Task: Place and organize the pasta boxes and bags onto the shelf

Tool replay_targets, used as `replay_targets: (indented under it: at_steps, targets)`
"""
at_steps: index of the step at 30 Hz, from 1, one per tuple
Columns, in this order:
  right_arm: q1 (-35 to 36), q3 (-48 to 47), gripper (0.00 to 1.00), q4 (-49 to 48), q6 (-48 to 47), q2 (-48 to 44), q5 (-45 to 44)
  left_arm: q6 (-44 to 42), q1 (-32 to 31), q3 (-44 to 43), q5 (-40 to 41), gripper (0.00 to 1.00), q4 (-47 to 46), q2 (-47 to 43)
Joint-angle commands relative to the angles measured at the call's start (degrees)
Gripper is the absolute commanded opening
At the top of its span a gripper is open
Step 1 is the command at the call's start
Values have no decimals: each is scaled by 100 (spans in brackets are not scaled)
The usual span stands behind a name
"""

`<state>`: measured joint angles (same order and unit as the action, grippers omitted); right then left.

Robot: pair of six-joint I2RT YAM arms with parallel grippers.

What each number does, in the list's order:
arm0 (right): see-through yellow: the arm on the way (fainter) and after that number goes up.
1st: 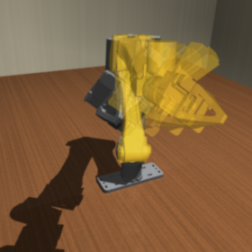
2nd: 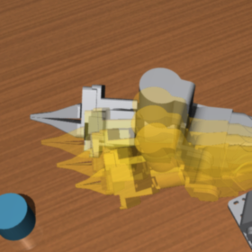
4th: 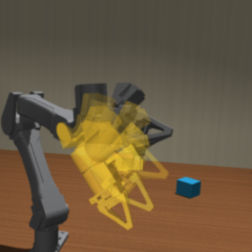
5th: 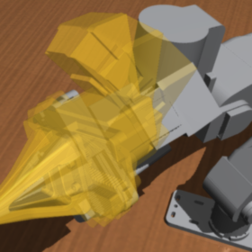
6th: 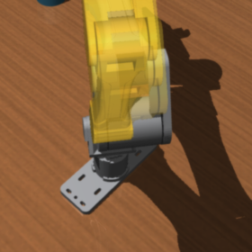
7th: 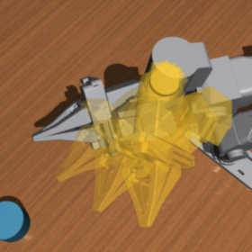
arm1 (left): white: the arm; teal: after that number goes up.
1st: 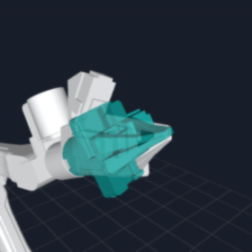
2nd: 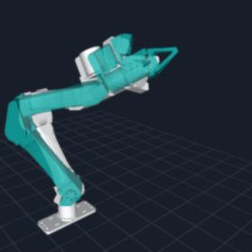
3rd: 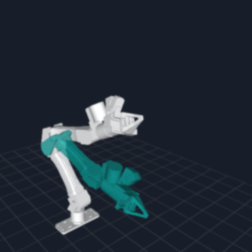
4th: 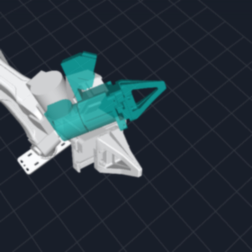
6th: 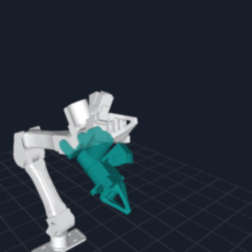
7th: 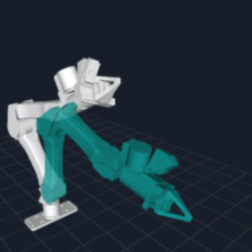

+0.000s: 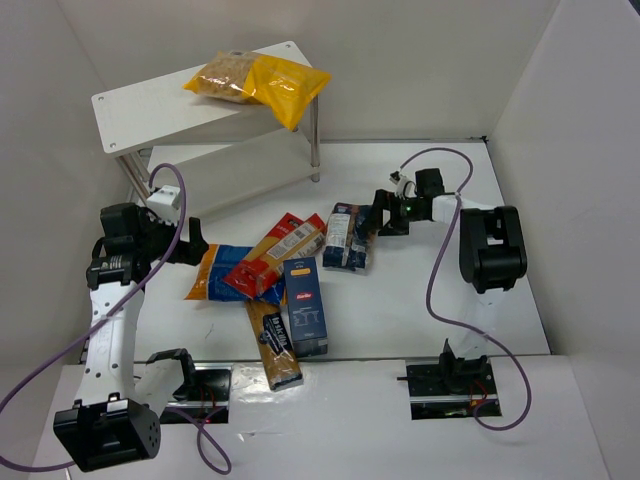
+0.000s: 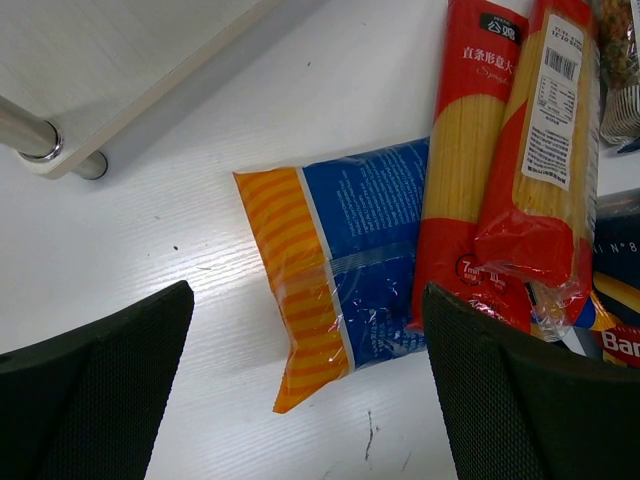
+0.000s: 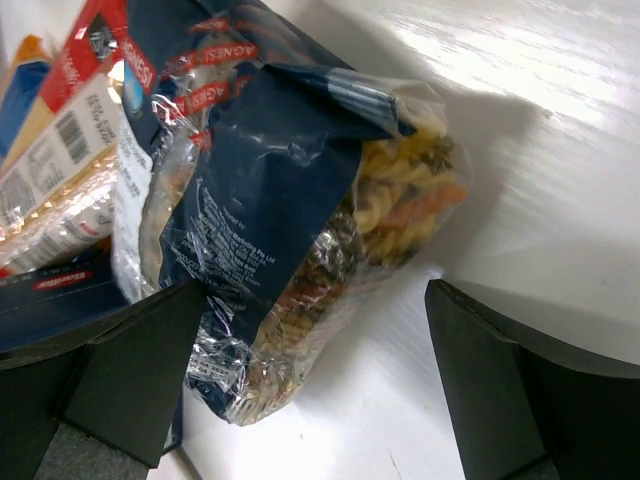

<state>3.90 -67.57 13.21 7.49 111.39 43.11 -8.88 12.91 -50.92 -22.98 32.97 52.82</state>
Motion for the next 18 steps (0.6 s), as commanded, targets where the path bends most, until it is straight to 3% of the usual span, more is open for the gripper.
replay_targets:
  at_steps: [1,10,16,18]
  targets:
    - [-21,-292,100,-372,200,233,231,-78,28,-68,-4,100,-151,9]
    - [-21,-661,100,-618,429,857,1287,-26,28,-68,48,100,-151,9]
    - [321,-906,100,-513,-10,981,1349,-26,28,-68,48,100,-203,62]
    - [462,-1047,90,-338,-229,981,1577,-26,28,-68,48,100,-203,62]
